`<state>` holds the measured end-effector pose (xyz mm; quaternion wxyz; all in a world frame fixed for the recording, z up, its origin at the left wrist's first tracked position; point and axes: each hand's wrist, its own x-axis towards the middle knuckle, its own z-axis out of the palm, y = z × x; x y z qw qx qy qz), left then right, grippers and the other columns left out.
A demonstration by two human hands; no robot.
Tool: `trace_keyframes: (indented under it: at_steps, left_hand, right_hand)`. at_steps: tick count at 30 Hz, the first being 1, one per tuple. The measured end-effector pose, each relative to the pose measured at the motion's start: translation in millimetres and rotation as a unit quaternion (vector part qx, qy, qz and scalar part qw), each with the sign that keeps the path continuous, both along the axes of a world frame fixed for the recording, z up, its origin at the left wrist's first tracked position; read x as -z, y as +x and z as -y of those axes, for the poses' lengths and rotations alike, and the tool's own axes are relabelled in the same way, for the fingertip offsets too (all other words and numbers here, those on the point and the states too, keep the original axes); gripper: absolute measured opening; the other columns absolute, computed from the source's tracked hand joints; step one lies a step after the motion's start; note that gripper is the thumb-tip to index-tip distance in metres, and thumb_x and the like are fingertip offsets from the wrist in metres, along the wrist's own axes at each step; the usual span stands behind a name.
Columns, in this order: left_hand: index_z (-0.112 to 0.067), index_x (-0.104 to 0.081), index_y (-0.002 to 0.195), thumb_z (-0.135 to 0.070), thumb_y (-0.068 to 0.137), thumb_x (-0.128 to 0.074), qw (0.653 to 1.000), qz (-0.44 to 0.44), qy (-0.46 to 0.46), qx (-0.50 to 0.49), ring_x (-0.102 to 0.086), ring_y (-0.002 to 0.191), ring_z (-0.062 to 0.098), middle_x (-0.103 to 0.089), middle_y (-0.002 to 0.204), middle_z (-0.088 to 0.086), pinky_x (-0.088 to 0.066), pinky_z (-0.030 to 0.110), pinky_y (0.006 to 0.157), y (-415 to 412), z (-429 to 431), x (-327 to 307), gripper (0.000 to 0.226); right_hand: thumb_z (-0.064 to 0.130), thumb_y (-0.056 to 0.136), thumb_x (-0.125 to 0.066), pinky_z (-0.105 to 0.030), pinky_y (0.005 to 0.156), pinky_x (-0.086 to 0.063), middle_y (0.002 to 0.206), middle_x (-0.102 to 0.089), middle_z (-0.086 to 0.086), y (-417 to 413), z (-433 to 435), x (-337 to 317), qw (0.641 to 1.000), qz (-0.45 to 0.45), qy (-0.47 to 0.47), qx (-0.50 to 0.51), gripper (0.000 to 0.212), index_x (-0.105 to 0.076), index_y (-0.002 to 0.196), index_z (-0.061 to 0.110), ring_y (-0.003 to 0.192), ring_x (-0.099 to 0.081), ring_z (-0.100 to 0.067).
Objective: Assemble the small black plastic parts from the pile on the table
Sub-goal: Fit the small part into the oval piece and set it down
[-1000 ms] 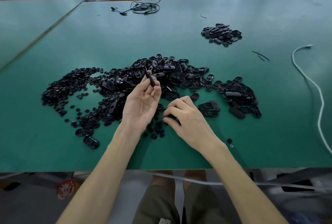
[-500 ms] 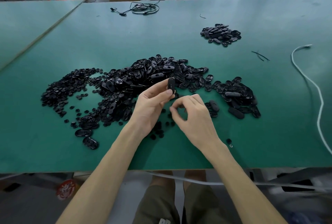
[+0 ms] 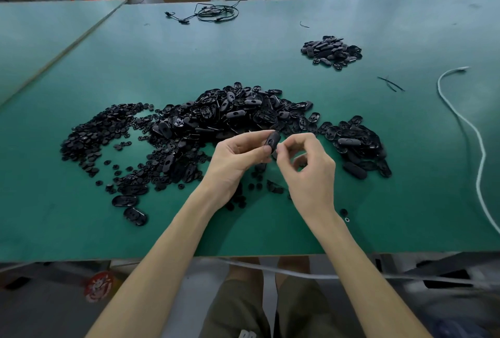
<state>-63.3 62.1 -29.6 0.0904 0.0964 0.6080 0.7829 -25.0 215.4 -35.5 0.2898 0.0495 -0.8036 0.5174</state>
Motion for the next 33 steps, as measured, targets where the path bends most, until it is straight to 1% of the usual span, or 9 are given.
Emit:
trace_keyframes:
  at_steps: [5, 9, 11, 14, 18, 20, 26, 30, 33]
  left_hand:
    - [-0.013, -0.07, 0.133, 0.0, 0.093, -0.072, 1.0, 0.004, -0.003, 0.015, -0.061, 0.092, 0.026, -0.068, 0.096, 0.011, -0.055, 0.039, 0.093, -1.1, 2.4, 0.8, 0.042]
    - [-0.016, -0.071, 0.132, -0.003, 0.092, -0.073, 1.0, 0.002, -0.007, 0.025, -0.059, 0.095, 0.024, -0.064, 0.095, 0.007, -0.055, 0.036, 0.093, -2.7, 3.3, 1.6, 0.042]
    - [-0.017, -0.072, 0.13, -0.004, 0.092, -0.074, 1.0, 0.005, -0.011, 0.024, -0.059, 0.095, 0.021, -0.064, 0.092, 0.002, -0.056, 0.036, 0.095, -3.5, 3.8, 2.9, 0.04]
    - [-0.015, -0.074, 0.126, -0.004, 0.092, -0.075, 1.0, 0.012, -0.004, 0.016, -0.062, 0.091, 0.022, -0.062, 0.095, 0.009, -0.057, 0.039, 0.096, -4.3, 4.1, 3.9, 0.035]
    - [-0.008, -0.07, 0.11, -0.003, 0.092, -0.075, 0.999, 0.027, 0.018, -0.006, -0.069, 0.079, 0.018, -0.067, 0.089, 0.005, -0.06, 0.04, 0.091, -4.4, 3.1, 4.7, 0.02]
    - [-0.005, -0.066, 0.106, -0.001, 0.092, -0.074, 0.999, 0.032, 0.028, -0.015, -0.07, 0.08, 0.019, -0.068, 0.09, 0.007, -0.06, 0.041, 0.092, -4.5, 2.6, 5.0, 0.017]
    - [0.001, -0.063, 0.1, 0.0, 0.094, -0.07, 0.995, 0.049, 0.068, -0.05, -0.074, 0.087, 0.021, -0.074, 0.091, 0.012, -0.061, 0.032, 0.085, -3.9, 0.6, 3.6, 0.009]
    - [0.005, -0.067, 0.104, -0.004, 0.097, -0.068, 0.995, 0.054, 0.063, -0.061, -0.072, 0.089, 0.024, -0.075, 0.098, 0.017, -0.061, 0.032, 0.085, -4.1, 0.3, 3.6, 0.012]
    - [0.001, -0.069, 0.097, -0.005, 0.094, -0.07, 0.996, 0.051, 0.055, -0.053, -0.071, 0.086, 0.021, -0.072, 0.095, 0.015, -0.061, 0.031, 0.081, -3.0, 0.4, 3.0, 0.007]
  right_hand:
    - [0.014, 0.093, -0.074, -0.014, 0.066, -0.044, 0.086, -0.063, 0.017, -0.3, 0.3, 0.4, 1.0, -0.005, 0.009, -0.002, 0.021, -0.061, 0.092, 0.03, 0.073, -0.058, -0.009]
    - [0.012, 0.092, -0.076, -0.015, 0.067, -0.046, 0.093, -0.063, 0.016, -1.4, 0.4, 1.4, 1.0, -0.002, 0.009, -0.006, 0.022, -0.062, 0.094, 0.03, 0.076, -0.059, -0.009]
    - [0.012, 0.092, -0.076, -0.015, 0.069, -0.047, 0.091, -0.064, 0.014, -1.9, -0.2, 1.8, 1.0, 0.005, 0.005, -0.008, 0.025, -0.061, 0.098, 0.031, 0.077, -0.061, -0.01]
    - [0.012, 0.092, -0.076, -0.015, 0.071, -0.048, 0.096, -0.067, 0.008, -2.1, -0.6, 2.0, 1.0, 0.013, -0.001, -0.012, 0.027, -0.063, 0.107, 0.031, 0.082, -0.063, -0.01]
    - [0.011, 0.093, -0.076, -0.014, 0.075, -0.048, 0.098, -0.064, 0.018, -2.0, -1.1, 1.5, 1.0, 0.004, 0.012, 0.0, 0.02, -0.071, 0.107, 0.024, 0.088, -0.064, -0.01]
    - [0.01, 0.094, -0.075, -0.017, 0.075, -0.05, 0.1, -0.064, 0.02, -2.3, -1.3, 0.8, 1.0, -0.004, 0.02, 0.003, 0.019, -0.073, 0.109, 0.021, 0.089, -0.064, -0.011]
    - [0.005, 0.096, -0.072, -0.026, 0.075, -0.053, 0.1, -0.067, 0.012, -3.6, -2.6, -0.2, 0.999, -0.024, 0.03, 0.006, 0.02, -0.078, 0.109, 0.019, 0.093, -0.064, -0.016]
    - [0.005, 0.096, -0.072, -0.026, 0.075, -0.052, 0.099, -0.068, 0.011, -4.0, -2.8, -0.2, 0.999, -0.02, 0.036, -0.007, 0.021, -0.079, 0.109, 0.019, 0.094, -0.063, -0.016]
    - [0.009, 0.094, -0.074, -0.022, 0.074, -0.051, 0.093, -0.069, 0.014, -3.3, -2.0, -0.5, 1.0, 0.017, 0.0, -0.017, 0.025, -0.071, 0.115, 0.022, 0.088, -0.065, -0.014]
